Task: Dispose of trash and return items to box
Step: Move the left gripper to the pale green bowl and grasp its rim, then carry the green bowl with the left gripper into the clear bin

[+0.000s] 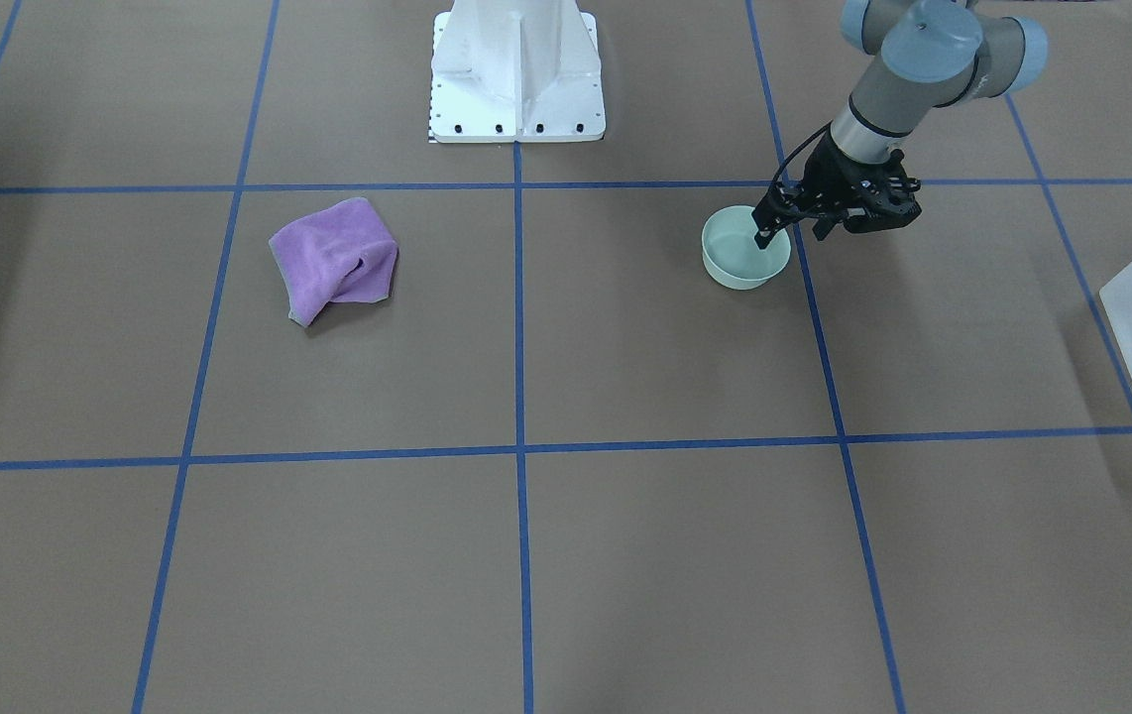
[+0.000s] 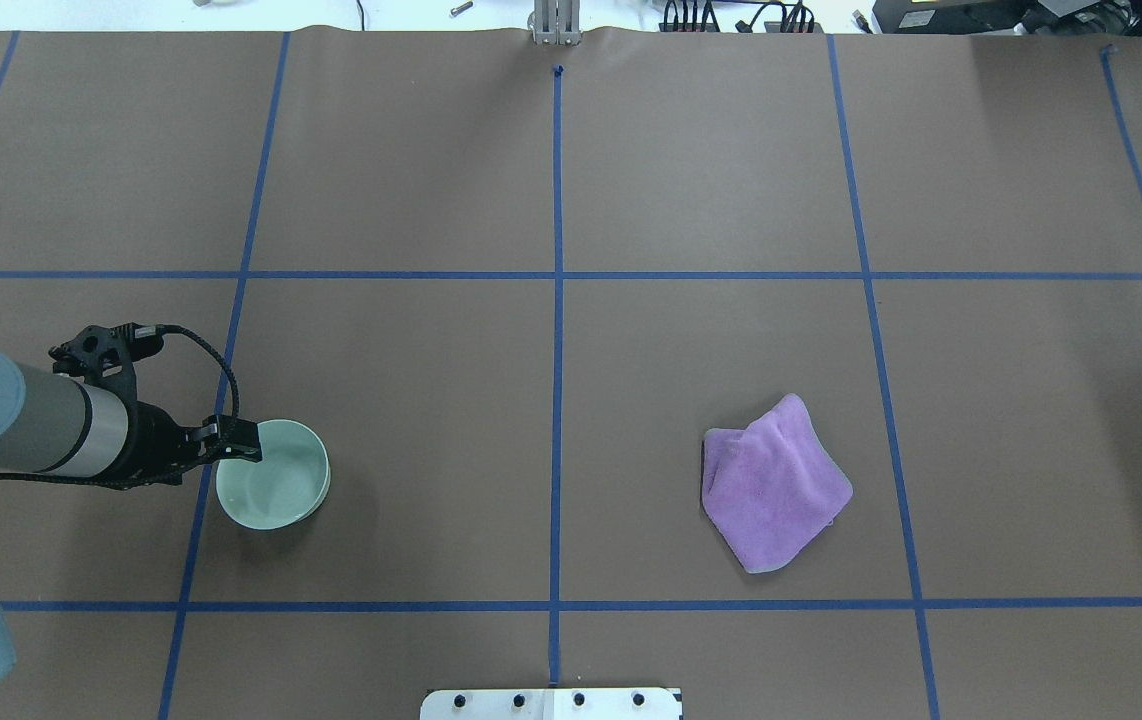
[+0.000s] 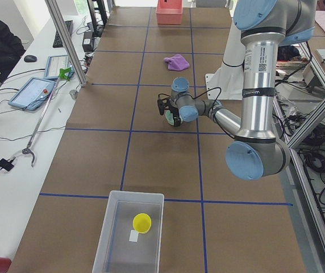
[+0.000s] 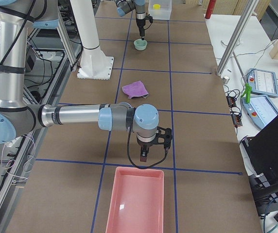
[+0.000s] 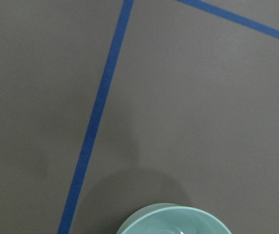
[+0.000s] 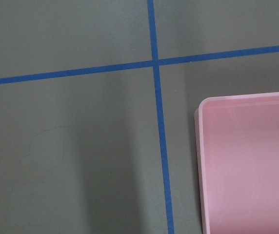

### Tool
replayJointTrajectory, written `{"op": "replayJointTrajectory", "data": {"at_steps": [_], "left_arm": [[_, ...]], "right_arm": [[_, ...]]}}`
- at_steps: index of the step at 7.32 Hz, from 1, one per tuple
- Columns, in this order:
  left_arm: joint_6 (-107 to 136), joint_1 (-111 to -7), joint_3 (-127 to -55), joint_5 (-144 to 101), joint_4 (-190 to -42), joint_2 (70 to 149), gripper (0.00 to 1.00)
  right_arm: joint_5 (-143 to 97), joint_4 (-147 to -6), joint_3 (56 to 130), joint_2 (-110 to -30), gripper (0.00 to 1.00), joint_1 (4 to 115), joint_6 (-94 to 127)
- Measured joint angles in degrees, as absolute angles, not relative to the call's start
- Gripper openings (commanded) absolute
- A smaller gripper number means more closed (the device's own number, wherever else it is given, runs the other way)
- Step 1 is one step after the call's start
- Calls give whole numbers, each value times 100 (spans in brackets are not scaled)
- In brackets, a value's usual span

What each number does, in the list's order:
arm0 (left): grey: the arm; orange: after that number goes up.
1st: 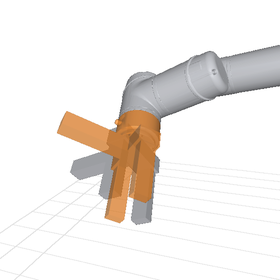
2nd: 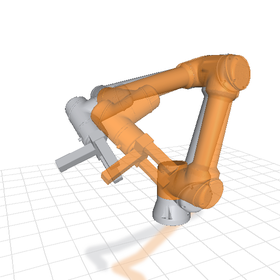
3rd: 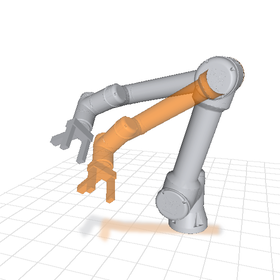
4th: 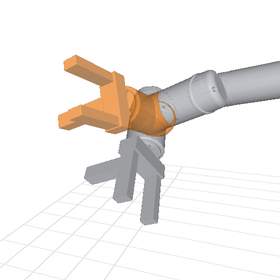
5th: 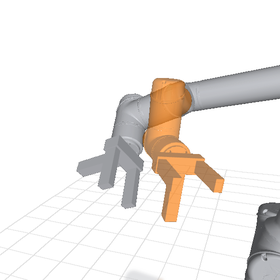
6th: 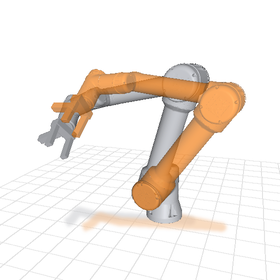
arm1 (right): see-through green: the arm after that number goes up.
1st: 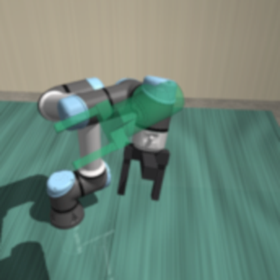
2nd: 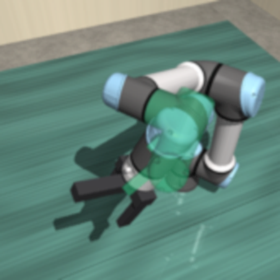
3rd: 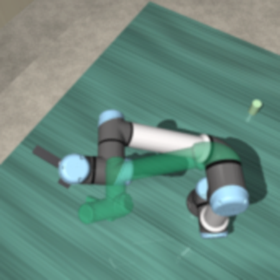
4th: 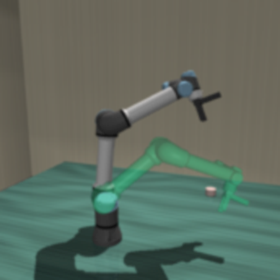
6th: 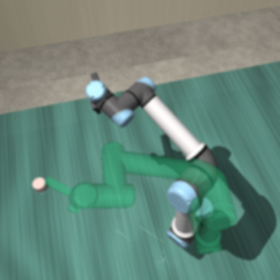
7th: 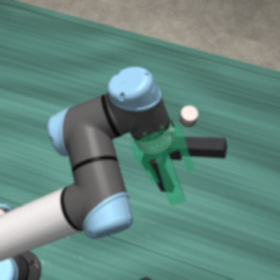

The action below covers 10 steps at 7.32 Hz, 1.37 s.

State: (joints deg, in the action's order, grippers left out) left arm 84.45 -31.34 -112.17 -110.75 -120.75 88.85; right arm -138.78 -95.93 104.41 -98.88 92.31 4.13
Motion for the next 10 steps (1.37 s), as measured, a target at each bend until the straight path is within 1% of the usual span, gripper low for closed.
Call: {"op": "replayJointTrajectory", "data": {"at_steps": [1, 3, 5, 7, 8, 10], "left_arm": [[8523, -3011, -11176, -11067, -12116, 8911, 61], [8695, -2834, -10921, -10940, -12135, 9188, 0], [8722, -2764, -10834, -10805, -12146, 9230, 0], [8700, -2841, -11047, -10942, -12121, 9148, 0], [8687, -3043, -11244, -11247, -12084, 9060, 0], [8369, -3952, -11509, -12069, -12025, 8892, 0]], "right_arm": [[-13872, -9596, 10437, -9888, 100, 9229, 413], [-13862, -9594, 10428, -9889, 100, 9225, 413], [-13861, -9593, 10424, -9890, 100, 9222, 407], [-13860, -9591, 10424, -9890, 100, 9220, 405], [-13860, -9590, 10424, -9898, 100, 9220, 405], [-13855, -9584, 10424, -9917, 100, 9220, 404]]}}
